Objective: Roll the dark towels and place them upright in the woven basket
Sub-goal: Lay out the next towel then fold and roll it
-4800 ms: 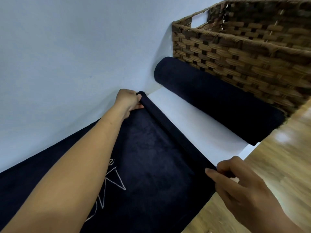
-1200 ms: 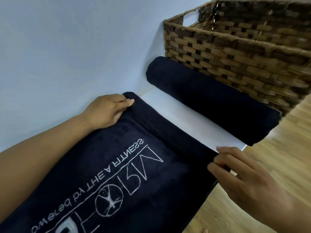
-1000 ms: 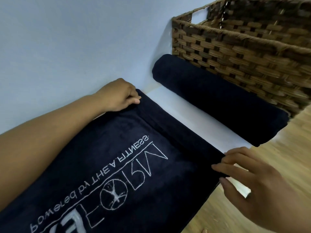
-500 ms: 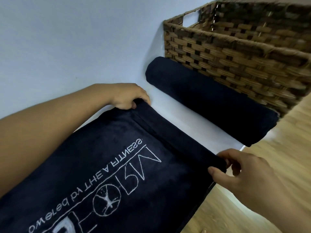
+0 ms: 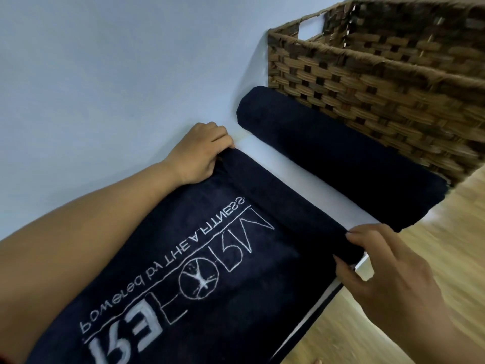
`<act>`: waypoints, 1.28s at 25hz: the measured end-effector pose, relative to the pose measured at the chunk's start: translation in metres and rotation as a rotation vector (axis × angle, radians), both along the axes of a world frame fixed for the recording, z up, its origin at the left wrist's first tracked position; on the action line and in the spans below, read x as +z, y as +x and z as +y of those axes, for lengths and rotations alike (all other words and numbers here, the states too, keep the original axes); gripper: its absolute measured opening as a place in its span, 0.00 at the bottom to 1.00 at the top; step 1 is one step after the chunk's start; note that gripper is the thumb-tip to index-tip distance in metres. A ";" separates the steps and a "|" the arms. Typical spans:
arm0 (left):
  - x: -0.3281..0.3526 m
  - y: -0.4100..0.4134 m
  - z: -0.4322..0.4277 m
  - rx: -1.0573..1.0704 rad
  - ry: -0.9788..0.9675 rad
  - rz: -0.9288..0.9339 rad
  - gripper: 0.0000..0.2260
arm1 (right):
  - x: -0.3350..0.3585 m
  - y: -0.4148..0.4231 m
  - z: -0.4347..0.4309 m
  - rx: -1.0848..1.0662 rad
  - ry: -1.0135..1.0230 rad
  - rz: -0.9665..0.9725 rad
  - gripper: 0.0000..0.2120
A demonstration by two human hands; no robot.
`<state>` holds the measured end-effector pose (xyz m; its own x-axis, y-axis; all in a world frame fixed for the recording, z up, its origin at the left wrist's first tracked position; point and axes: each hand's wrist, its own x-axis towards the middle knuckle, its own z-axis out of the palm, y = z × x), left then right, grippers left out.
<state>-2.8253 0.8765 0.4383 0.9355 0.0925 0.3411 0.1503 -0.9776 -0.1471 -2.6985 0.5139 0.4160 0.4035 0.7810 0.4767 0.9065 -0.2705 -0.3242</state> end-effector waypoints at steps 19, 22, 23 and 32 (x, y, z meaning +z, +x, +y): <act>0.057 -0.004 0.000 0.188 -0.317 0.519 0.10 | 0.023 -0.012 0.006 0.075 -0.009 0.675 0.25; 0.058 0.007 0.001 0.242 -0.479 0.649 0.18 | 0.030 -0.008 0.008 -0.003 -0.244 0.730 0.28; 0.059 0.006 0.000 0.250 -0.506 0.690 0.23 | 0.034 -0.009 0.009 -0.004 -0.286 0.710 0.21; 0.028 0.003 -0.005 0.075 -0.358 0.384 0.21 | 0.019 -0.004 0.010 -0.056 -0.133 0.166 0.14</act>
<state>-2.8227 0.8719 0.4664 0.9731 0.2121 -0.0898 0.2230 -0.9654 0.1356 -2.7030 0.5240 0.4355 0.5123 0.8067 0.2946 0.8259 -0.3689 -0.4264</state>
